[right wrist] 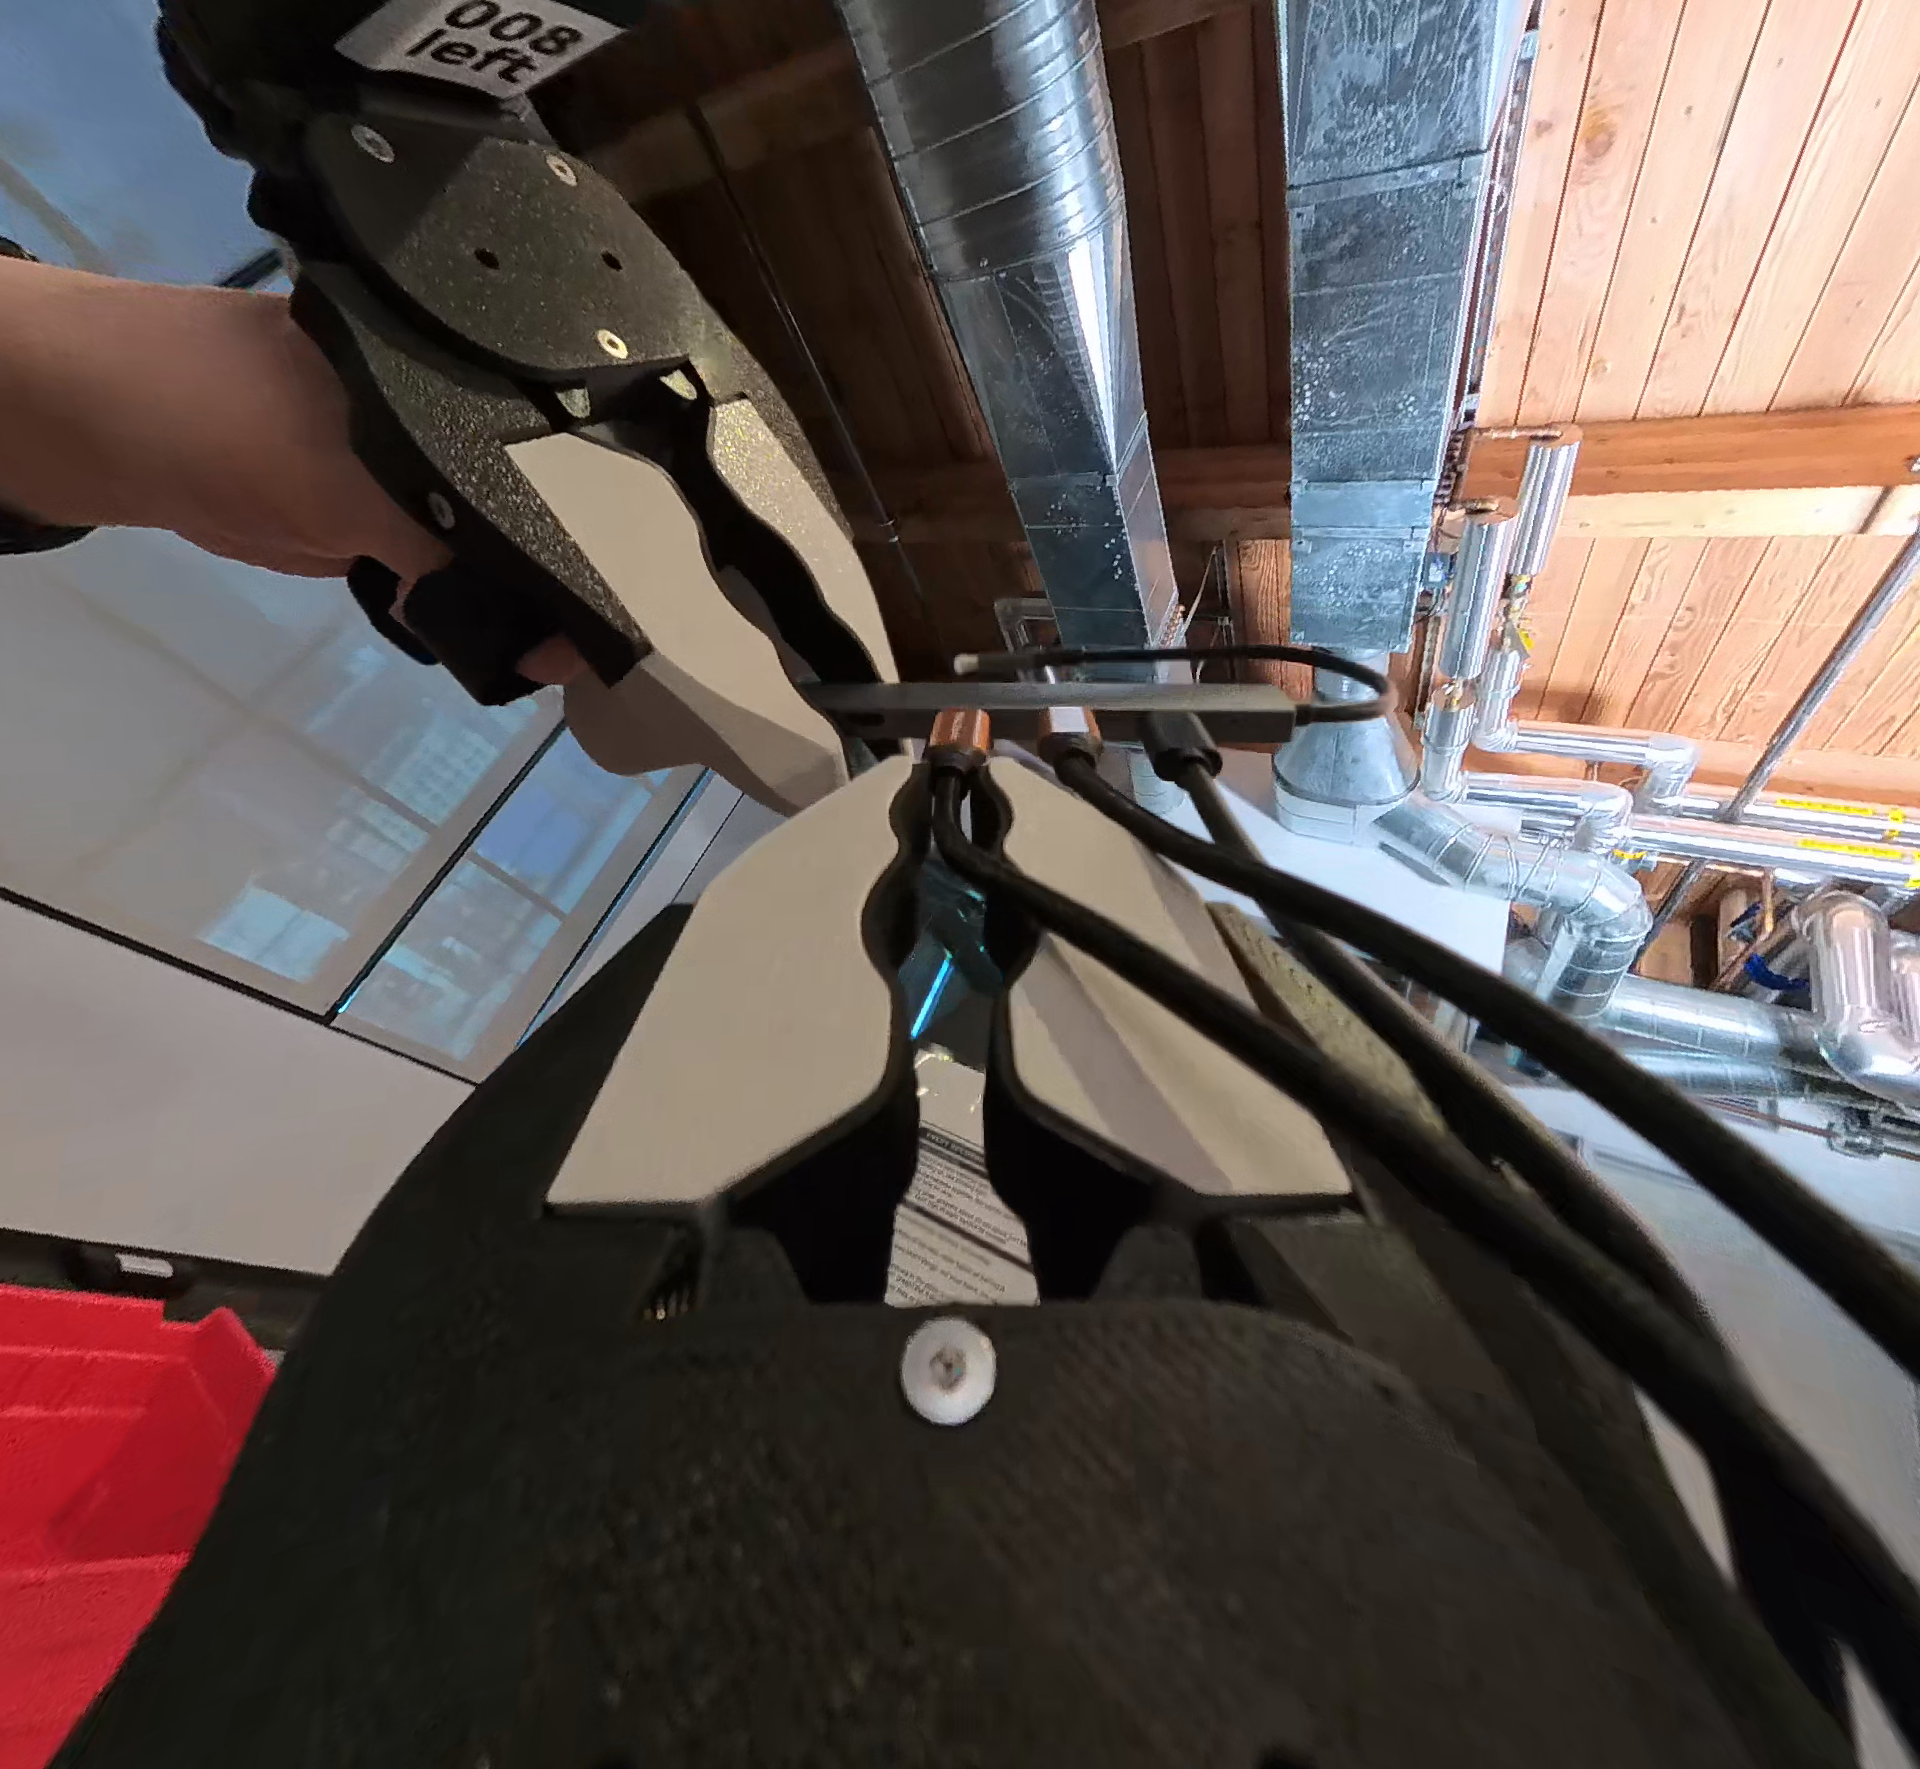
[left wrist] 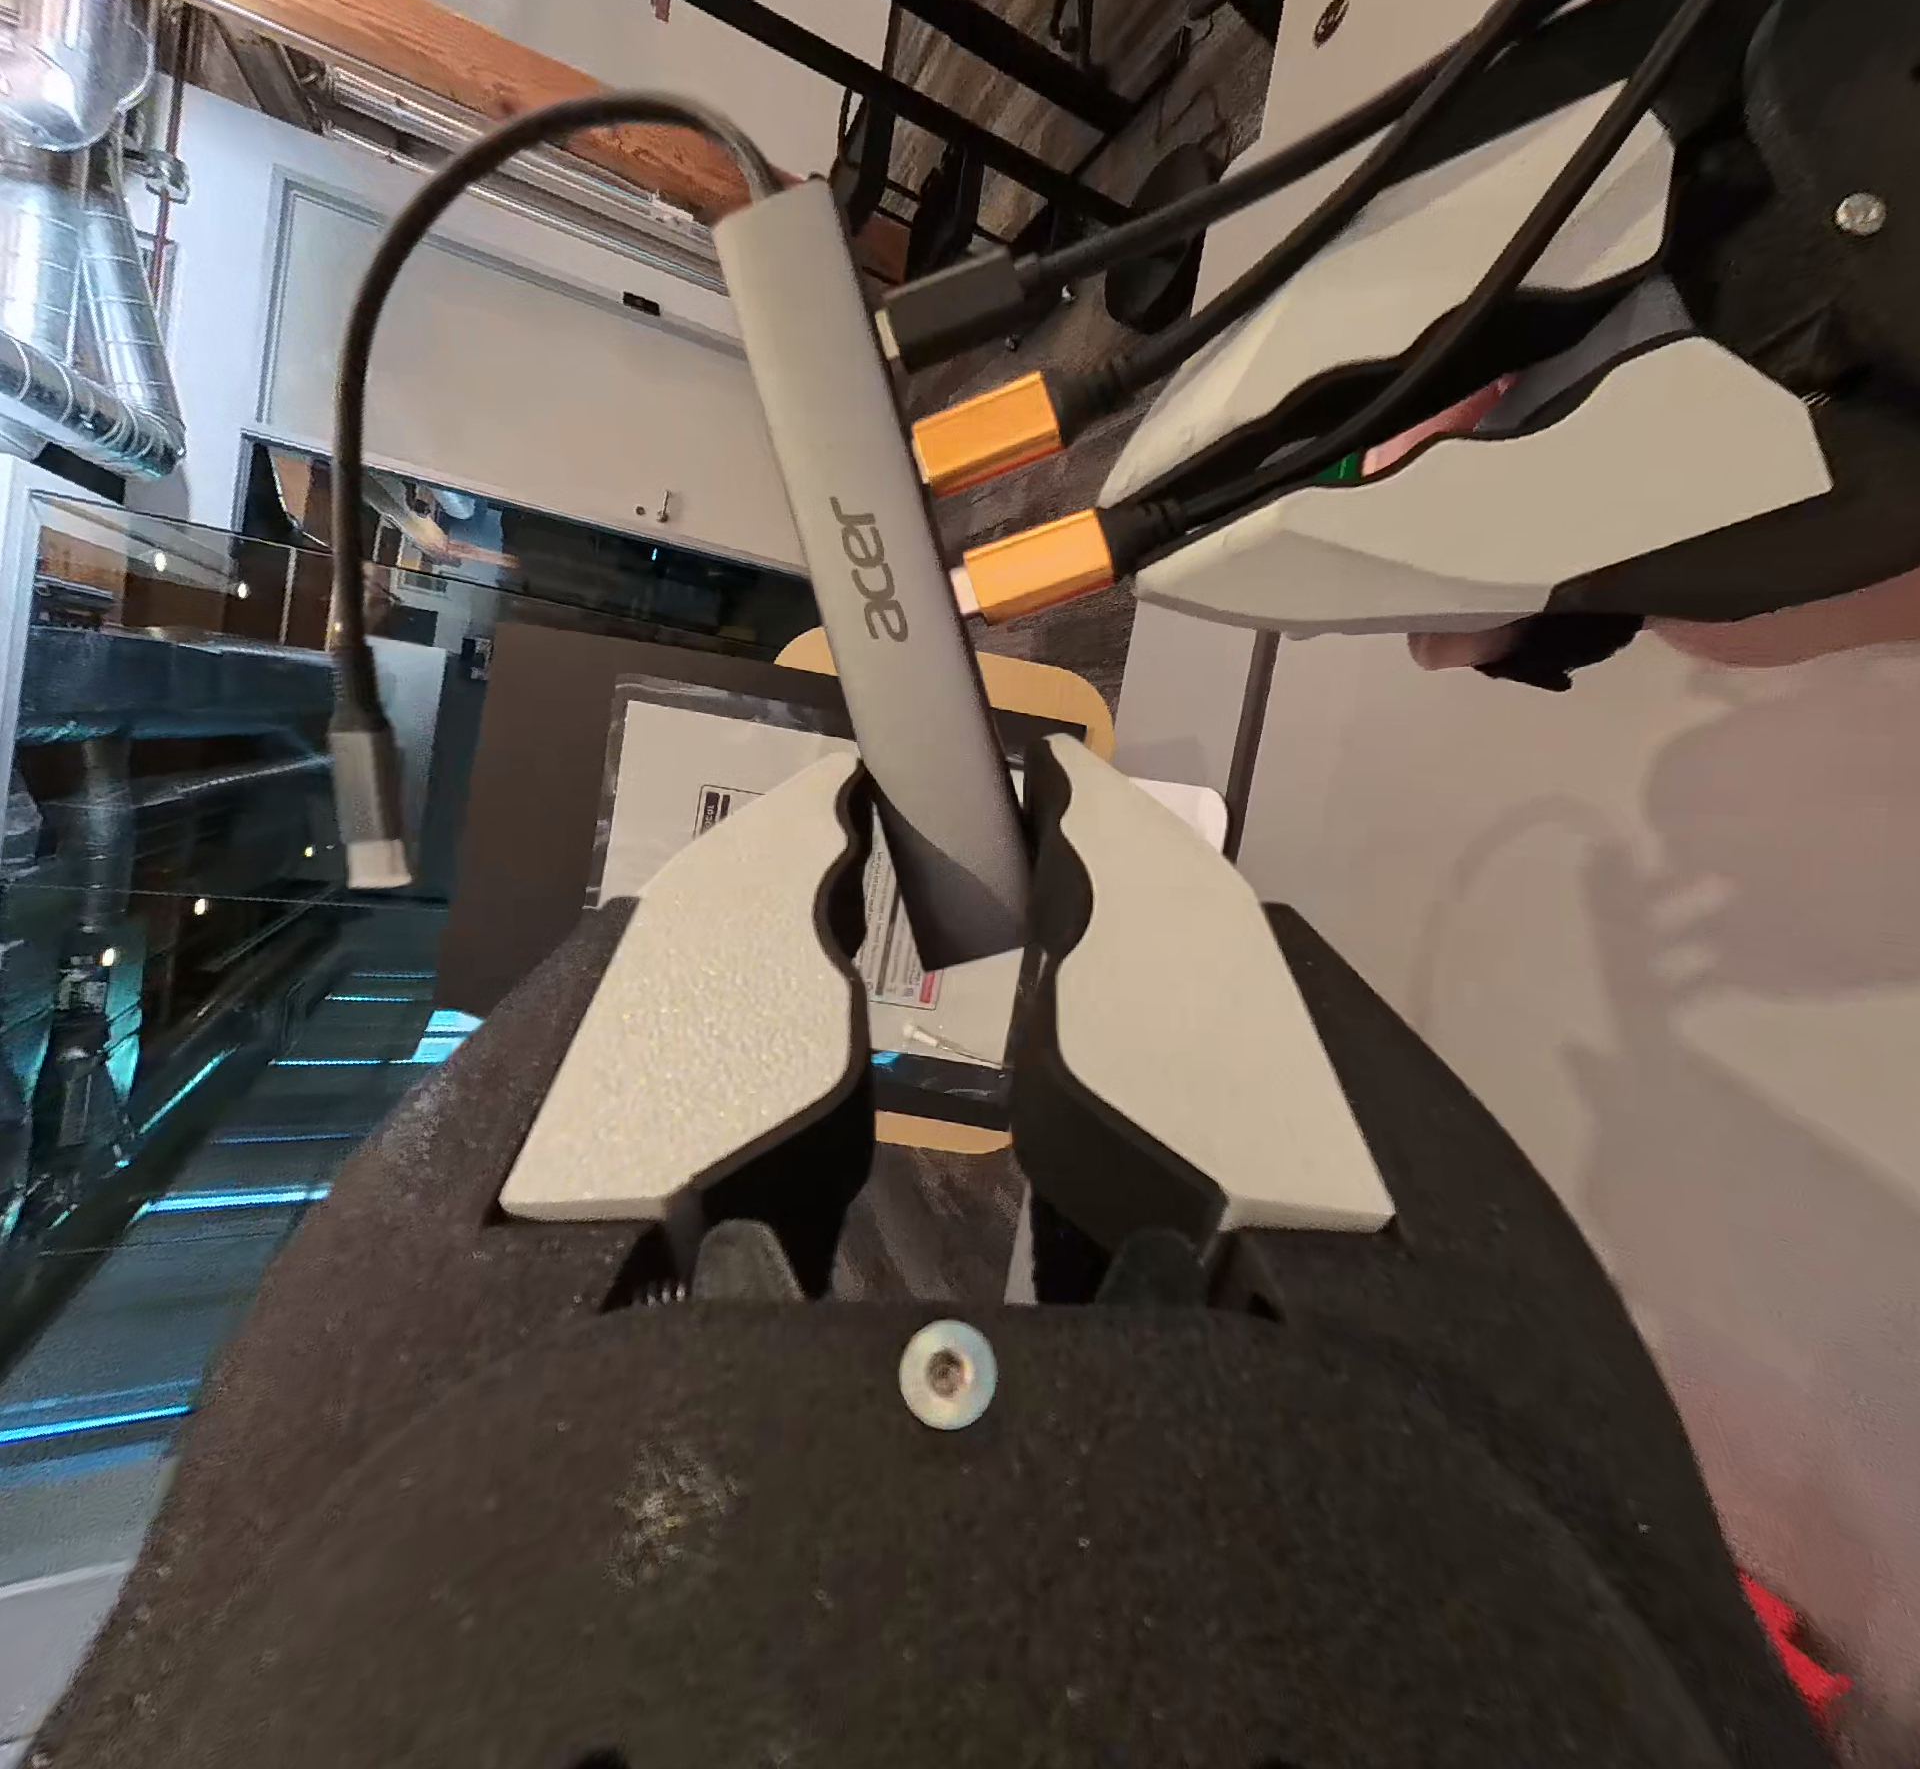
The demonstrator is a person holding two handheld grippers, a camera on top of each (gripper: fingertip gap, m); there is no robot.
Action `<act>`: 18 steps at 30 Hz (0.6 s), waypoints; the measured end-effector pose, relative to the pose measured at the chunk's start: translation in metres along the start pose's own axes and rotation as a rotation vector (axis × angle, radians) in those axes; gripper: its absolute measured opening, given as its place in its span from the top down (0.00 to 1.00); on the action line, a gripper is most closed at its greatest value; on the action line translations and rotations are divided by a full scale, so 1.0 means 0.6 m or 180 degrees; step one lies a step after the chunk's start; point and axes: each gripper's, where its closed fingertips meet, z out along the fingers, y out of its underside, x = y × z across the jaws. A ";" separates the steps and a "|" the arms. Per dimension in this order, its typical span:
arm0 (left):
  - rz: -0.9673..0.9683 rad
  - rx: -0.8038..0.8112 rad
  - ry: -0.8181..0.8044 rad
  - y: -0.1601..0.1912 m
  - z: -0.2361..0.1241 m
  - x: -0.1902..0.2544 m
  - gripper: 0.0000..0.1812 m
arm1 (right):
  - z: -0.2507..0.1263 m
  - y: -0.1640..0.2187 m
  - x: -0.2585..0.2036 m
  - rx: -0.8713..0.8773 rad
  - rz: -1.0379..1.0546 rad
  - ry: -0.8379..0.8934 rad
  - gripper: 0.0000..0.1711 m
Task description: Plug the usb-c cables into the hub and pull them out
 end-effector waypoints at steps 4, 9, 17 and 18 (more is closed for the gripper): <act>0.0101 -0.0092 -0.0114 0.002 -0.004 -0.003 0.85 | 0.000 0.010 -0.003 -0.0064 0.0017 0.0002 0.96; 0.0083 -0.0146 -0.0137 0.001 0.003 -0.003 0.85 | -0.002 0.016 0.002 -0.0067 0.0094 0.0074 0.96; 0.0378 -0.0275 -0.0251 0.016 0.008 -0.002 0.85 | 0.000 0.023 -0.004 -0.0149 0.0047 0.0008 0.96; 0.0359 -0.0227 -0.0250 0.015 0.007 -0.002 0.85 | 0.000 0.023 -0.004 -0.0149 0.0044 -0.0003 0.96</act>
